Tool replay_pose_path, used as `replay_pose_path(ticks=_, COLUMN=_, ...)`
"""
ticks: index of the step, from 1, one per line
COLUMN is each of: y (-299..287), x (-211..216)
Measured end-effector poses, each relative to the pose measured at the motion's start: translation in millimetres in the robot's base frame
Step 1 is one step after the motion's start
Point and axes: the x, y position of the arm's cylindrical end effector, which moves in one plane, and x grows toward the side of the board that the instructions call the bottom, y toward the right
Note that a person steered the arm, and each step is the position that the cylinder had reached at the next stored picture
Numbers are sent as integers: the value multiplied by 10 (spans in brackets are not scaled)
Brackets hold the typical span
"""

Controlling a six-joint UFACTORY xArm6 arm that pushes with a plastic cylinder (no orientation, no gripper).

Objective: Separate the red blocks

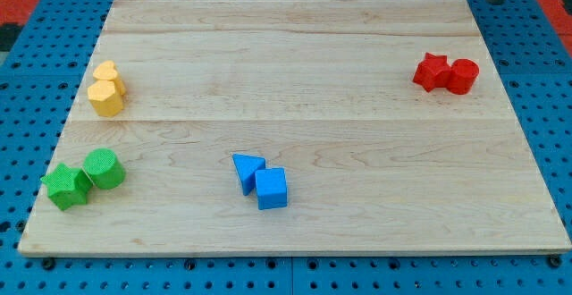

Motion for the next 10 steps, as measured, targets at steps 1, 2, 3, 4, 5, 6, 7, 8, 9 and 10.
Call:
replay_pose_path(ticks=1, y=0, x=3)
replay_pose_path(ticks=2, y=0, x=45)
replay_pose_path(ticks=3, y=0, x=70)
replay_pose_path(ticks=4, y=5, x=70)
replay_pose_path(ticks=5, y=102, x=77)
replay_pose_path(ticks=6, y=93, x=84)
replay_pose_path(ticks=7, y=98, x=98)
replay_pose_path(ticks=8, y=97, x=212)
replay_pose_path(ticks=9, y=-5, x=490)
replay_pose_path(ticks=10, y=-115, x=865)
